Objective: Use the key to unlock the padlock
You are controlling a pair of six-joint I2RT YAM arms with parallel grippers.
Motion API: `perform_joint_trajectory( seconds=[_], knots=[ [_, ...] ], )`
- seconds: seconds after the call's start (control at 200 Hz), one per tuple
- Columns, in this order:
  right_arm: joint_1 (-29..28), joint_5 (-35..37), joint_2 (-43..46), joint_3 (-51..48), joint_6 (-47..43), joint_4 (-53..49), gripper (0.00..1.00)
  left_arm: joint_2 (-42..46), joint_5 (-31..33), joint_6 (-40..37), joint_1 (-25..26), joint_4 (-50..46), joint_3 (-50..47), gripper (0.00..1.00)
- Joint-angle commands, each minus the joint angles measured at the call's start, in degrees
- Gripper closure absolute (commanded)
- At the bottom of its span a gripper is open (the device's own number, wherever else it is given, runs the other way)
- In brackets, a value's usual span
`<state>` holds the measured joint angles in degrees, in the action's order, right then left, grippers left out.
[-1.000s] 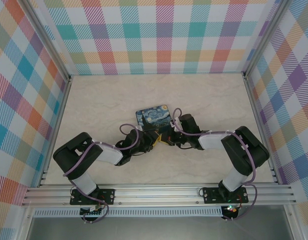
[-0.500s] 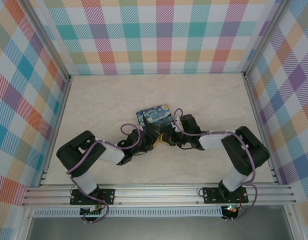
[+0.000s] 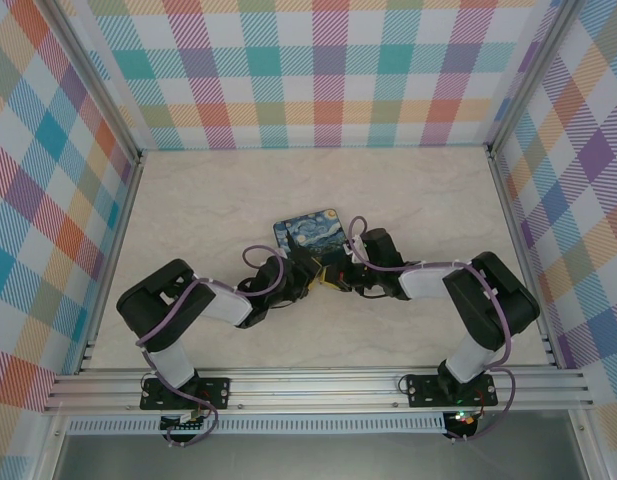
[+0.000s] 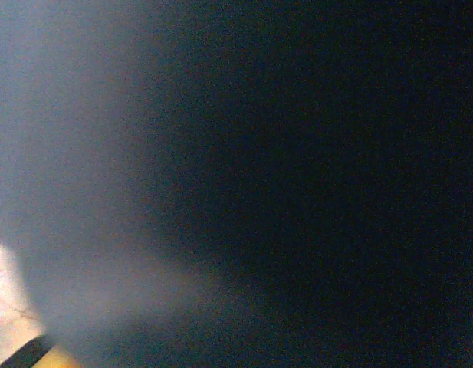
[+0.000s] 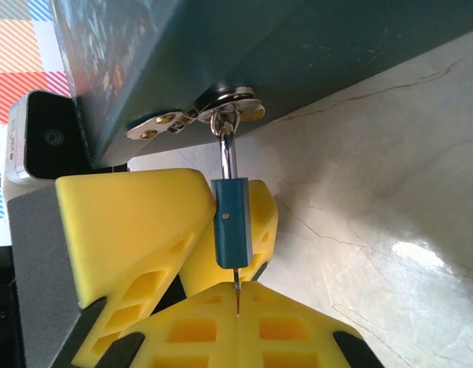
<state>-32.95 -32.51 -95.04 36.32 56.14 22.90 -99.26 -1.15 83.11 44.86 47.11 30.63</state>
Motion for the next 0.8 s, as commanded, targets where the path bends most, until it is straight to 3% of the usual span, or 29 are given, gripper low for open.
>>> perform_joint_trajectory(
  seconds=[0.0,0.26,0.425,0.52,0.61,0.795],
  knots=[
    [0.2,-2.0,-0.7,-0.2,-0.4,1.5,1.00,-0.5,0.2,0.2,-0.3,2.2,1.2,0.64],
    [0.8,-1.9,-0.2,-0.8,-0.6,1.6,0.98,-0.1,0.5,-0.8,-0.4,0.7,1.4,0.87],
    [1.6,-2.1,0.5,-1.5,-0.9,1.8,0.95,0.5,0.7,-1.3,-0.4,-0.5,1.8,0.94],
    [1.9,-2.1,0.9,-1.5,-1.8,1.4,0.90,0.9,0.4,-1.9,-0.4,-1.0,2.2,0.98],
    [2.3,-1.0,2.2,-1.9,-3.6,0.1,0.79,1.3,0.5,-2.2,-0.4,-1.5,2.4,1.00],
    [2.6,3.4,6.6,-1.8,-13.2,-8.2,0.66,2.5,0.2,-2.9,-0.4,-3.5,3.3,1.00]
  ],
)
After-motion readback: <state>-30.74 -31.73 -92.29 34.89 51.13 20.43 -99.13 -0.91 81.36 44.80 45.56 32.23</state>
